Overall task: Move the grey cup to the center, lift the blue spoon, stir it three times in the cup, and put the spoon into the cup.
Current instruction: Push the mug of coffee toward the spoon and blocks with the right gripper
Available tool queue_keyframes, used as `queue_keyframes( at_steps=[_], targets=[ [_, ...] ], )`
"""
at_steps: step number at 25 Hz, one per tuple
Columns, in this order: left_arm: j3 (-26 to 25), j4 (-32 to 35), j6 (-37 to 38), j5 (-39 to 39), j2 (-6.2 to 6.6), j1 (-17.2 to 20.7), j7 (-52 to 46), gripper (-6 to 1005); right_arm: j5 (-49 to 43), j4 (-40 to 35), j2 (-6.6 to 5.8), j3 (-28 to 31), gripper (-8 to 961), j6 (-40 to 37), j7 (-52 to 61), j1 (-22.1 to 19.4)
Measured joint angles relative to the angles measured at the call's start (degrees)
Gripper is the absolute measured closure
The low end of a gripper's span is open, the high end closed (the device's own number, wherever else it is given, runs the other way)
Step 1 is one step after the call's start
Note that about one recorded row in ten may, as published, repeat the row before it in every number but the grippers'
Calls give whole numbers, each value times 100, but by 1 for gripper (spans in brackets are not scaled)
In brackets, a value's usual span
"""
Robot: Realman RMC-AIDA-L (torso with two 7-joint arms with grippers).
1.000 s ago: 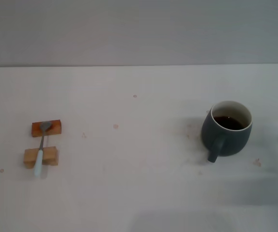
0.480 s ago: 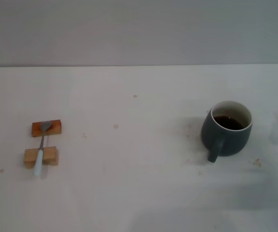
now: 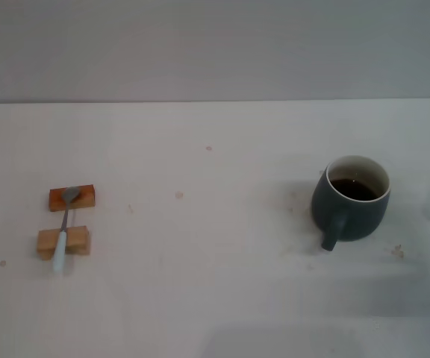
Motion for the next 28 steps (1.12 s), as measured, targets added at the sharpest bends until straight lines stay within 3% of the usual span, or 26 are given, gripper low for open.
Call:
queue_keyframes(
  at_steps=[13,22,28],
  targets=[
    [0,53,50,0,-2,-24,18,219,-118,-202,5,-92,902,-6,3,45],
    [0,61,50,0,-2,-8,18,221,-151,43,8,-839,902,-212,11,-170],
    [-1,62,50,0,-1,-22,20,223,-152,75,18,-961,902,-364,13,-211]
  ],
)
